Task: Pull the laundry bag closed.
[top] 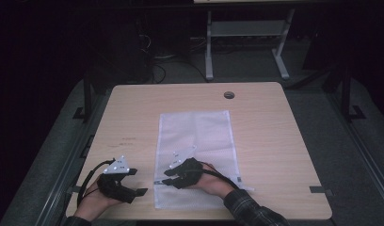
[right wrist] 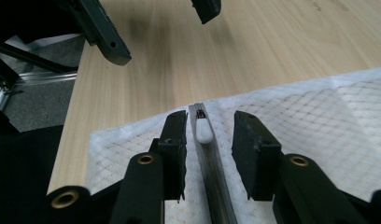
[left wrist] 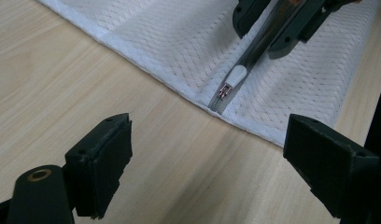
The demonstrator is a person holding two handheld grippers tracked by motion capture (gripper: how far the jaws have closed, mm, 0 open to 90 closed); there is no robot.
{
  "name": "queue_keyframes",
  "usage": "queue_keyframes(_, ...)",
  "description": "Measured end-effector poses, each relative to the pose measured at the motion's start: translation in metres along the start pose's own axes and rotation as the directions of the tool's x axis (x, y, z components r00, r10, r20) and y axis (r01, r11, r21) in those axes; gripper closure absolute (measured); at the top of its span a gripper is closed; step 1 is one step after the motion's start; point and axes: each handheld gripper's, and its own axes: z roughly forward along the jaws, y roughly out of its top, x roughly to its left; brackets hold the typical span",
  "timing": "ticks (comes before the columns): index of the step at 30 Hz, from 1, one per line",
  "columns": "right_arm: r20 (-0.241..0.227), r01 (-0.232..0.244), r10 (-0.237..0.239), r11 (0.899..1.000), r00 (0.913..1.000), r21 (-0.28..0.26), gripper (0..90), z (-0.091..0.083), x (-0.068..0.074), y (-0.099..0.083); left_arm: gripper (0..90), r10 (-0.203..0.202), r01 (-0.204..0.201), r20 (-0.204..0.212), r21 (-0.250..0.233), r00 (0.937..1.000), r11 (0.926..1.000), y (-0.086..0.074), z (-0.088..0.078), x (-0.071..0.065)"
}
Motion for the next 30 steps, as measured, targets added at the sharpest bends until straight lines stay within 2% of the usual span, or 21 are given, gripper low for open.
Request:
queue_keyframes(7, -0.01, 0.013, -0.013, 1.0, 0.9999, 0.024, 66.5, 0.015, 0.001, 0.0, 14.7, -0.002, 0.002, 0.001, 0.001, 1.0, 1.0, 0.0, 0.0, 0.0)
queue_keyframes(15, -0.012, 0.012, -0.011, 0.999, 0.9999, 0.038, 68.5, 0.022, -0.002, 0.0, 14.7, -0.003, 0.003, 0.001, 0.003, 1.0, 1.0, 0.0, 0.0, 0.0)
queue_keyframes(20, -0.015, 0.024, -0.023, 0.998, 0.9996, 0.061, 74.2, 0.029, -0.001, -0.001, 14.7, -0.002, 0.002, 0.002, 0.003, 1.0, 1.0, 0.0, 0.0, 0.001)
queue_keyframes(21, -0.015, 0.024, -0.023, 0.998, 0.9996, 0.061, 74.2, 0.029, -0.001, -0.001, 14.7, -0.002, 0.002, 0.002, 0.003, 1.0, 1.0, 0.0, 0.0, 0.001)
queue_keyframes(22, -0.011, 0.028, -0.027, 0.998, 0.9996, 0.057, 79.9, 0.029, -0.001, -0.001, 14.7, -0.003, 0.003, 0.001, 0.003, 1.0, 1.0, 0.0, 0.0, 0.001)
queue_keyframes(30, -0.011, 0.024, -0.023, 0.999, 0.9997, 0.037, 80.7, 0.023, -0.001, 0.002, 14.7, -0.004, 0.004, 0.002, 0.005, 1.0, 1.0, 0.0, 0.001, 0.001)
